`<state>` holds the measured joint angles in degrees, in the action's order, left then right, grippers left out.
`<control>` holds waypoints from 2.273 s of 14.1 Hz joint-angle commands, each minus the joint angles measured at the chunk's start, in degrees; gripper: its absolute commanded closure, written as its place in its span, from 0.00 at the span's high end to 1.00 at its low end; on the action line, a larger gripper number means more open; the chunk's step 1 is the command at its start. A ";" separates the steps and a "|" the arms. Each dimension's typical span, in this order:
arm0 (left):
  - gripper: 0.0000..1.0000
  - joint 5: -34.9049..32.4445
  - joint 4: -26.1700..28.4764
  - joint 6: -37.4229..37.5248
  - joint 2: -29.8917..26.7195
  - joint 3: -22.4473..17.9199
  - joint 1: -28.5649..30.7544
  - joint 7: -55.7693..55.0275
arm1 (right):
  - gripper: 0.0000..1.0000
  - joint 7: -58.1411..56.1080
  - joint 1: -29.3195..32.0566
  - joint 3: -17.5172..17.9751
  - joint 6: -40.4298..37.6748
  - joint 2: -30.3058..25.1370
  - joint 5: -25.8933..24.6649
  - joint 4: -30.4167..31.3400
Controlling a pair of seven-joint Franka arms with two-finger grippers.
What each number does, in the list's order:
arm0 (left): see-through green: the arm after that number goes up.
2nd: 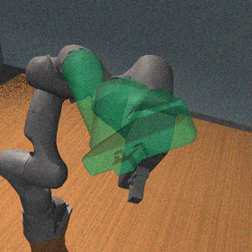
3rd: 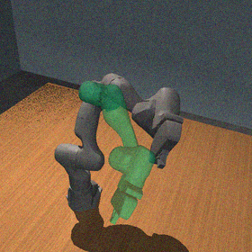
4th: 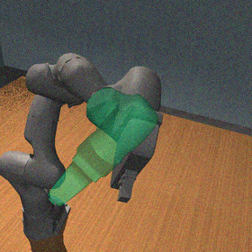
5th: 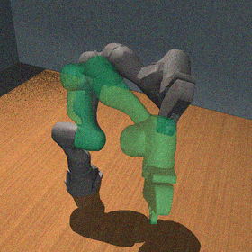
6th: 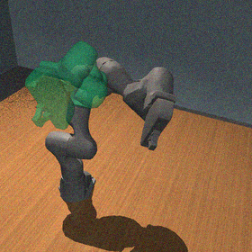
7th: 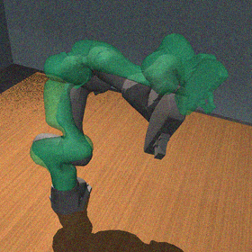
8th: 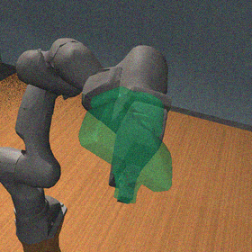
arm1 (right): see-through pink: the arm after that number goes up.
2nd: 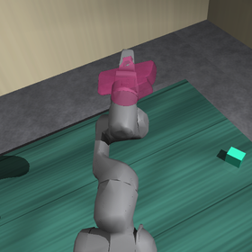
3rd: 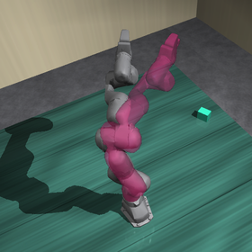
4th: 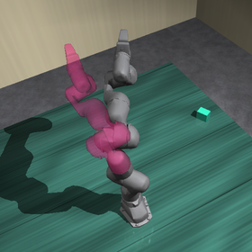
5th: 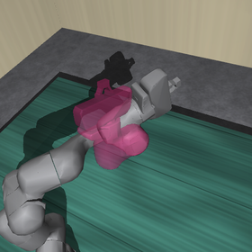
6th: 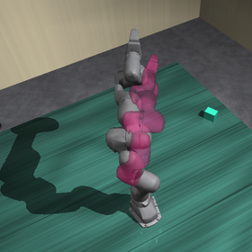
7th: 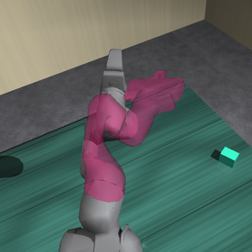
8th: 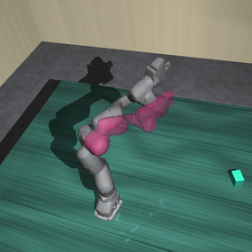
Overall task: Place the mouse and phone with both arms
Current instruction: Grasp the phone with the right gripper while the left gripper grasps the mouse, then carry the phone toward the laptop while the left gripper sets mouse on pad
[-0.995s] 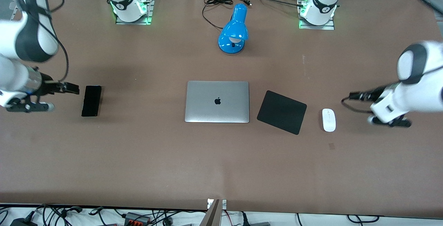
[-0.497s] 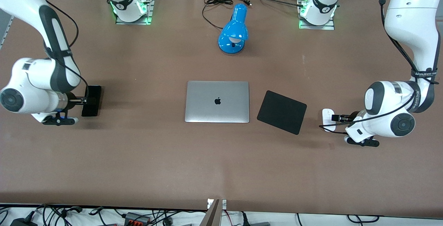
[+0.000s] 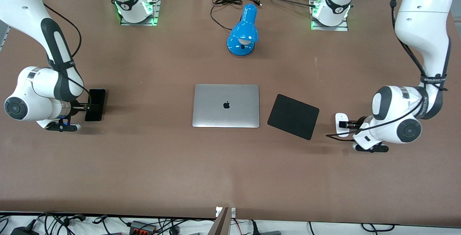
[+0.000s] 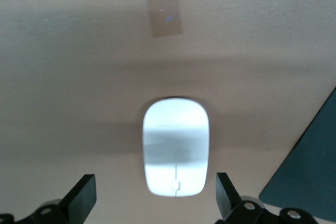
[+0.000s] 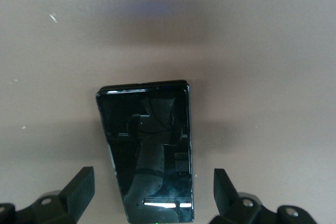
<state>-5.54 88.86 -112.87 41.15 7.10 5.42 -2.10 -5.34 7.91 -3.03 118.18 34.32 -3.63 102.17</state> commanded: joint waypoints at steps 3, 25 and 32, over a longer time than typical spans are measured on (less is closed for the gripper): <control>1.00 -1.84 -1.32 -0.50 2.00 0.20 -0.41 -0.98 | 1.00 -0.46 1.23 0.74 1.44 0.92 -0.06 0.75; 0.32 -2.81 -1.58 -2.26 4.02 -0.24 -1.64 -1.15 | 1.00 -2.93 0.97 1.09 6.89 4.44 2.23 0.40; 0.37 0.17 -5.36 5.03 3.67 2.92 -12.88 -15.82 | 0.32 -4.76 0.97 1.09 4.00 3.56 2.31 0.58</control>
<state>-6.37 84.09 -109.44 44.65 10.49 -3.87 -14.08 -7.98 8.38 -2.40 122.78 37.71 -1.66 102.16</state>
